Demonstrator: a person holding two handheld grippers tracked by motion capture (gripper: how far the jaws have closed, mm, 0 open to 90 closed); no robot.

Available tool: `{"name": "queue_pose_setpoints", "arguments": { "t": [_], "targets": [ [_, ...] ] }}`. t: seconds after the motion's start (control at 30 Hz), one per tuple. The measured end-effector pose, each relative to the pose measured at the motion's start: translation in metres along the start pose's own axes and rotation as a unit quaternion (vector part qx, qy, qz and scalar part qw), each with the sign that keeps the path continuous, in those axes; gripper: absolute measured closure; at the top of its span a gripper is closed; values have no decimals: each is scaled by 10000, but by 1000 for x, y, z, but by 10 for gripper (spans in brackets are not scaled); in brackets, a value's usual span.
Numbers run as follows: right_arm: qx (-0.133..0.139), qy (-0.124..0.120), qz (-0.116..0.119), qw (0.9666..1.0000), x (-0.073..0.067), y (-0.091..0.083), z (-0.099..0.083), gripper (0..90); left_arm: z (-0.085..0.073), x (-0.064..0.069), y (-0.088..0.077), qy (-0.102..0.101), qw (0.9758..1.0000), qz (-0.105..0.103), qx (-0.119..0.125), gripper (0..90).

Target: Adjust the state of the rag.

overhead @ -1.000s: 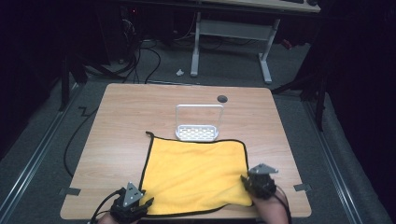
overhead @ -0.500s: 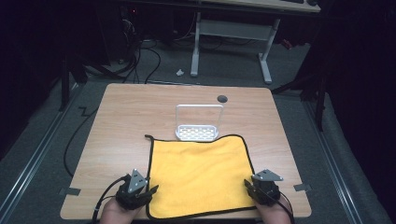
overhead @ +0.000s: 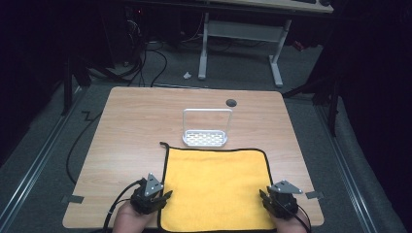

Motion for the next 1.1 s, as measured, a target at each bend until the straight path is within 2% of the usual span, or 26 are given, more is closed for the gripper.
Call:
{"name": "queue_pose_setpoints", "arguments": {
  "t": [0.07, 0.13, 0.17, 0.3, 0.37, 0.43, 0.5, 0.6, 0.7, 0.77, 0.87, 0.9, 1.03, 1.1],
  "targets": [
    [-114, -7, -39, 9999, 5, 7, 1, 672, 1, 0, 3, -10, 10000, -31, -42, 563],
    [-49, 61, -35, 10000, 12, 8, 2, 670, 5, 5, 5, 21, 9999, -98, -24, 573],
    [-70, 106, -125, 9998, 18, 7, 2, 670, 5, 7, 6, 29, 9999, -131, -8, 574],
    [-12, 301, -195, 9994, 35, 6, 2, 669, 9, 17, 9, 58, 9998, -183, 83, 582],
    [-26, 275, -229, 9994, 36, 6, 3, 672, 10, 16, 9, 46, 9997, -219, 76, 583],
    [-42, 280, -261, 9993, 34, 5, 4, 654, 13, 10, 8, 21, 9998, -164, 134, 583],
    [138, 183, -180, 9996, 20, 0, 12, 646, 20, -3, 10, -114, 9997, -74, 202, 582],
    [419, -128, 8, 9990, -18, -5, 23, 634, 33, -23, 16, -370, 9986, 32, 364, 576],
    [566, -383, 258, 9973, -56, -1, 29, 627, 45, -37, 25, -538, 9971, 105, 526, 569],
    [622, -494, 423, 9959, -78, 2, 30, 627, 53, -45, 35, -740, 9955, 108, 580, 573],
    [648, -705, 626, 9934, -106, 8, 30, 626, 64, -55, 51, -966, 9939, 123, 517, 578],
    [632, -745, 654, 9931, -112, 10, 30, 626, 68, -58, 59, -1006, 9937, 190, 466, 573],
    [694, -847, 899, 9899, -138, 15, 30, 624, 77, -65, 80, -1261, 9916, 190, 200, 548],
    [699, -915, 1017, 9881, -150, 17, 31, 623, 78, -68, 88, -1415, 9897, 184, 66, 534]
  ]
}}
Point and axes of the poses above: each handheld gripper's, and its own axes: y roughly forward along the jaws, z roughly out of its top, x roughly to its right, the point moved 7 cm from there along y, roughly forward along the jaws, and after that the axes turned 12 degrees about z, right-handed, at the moved point
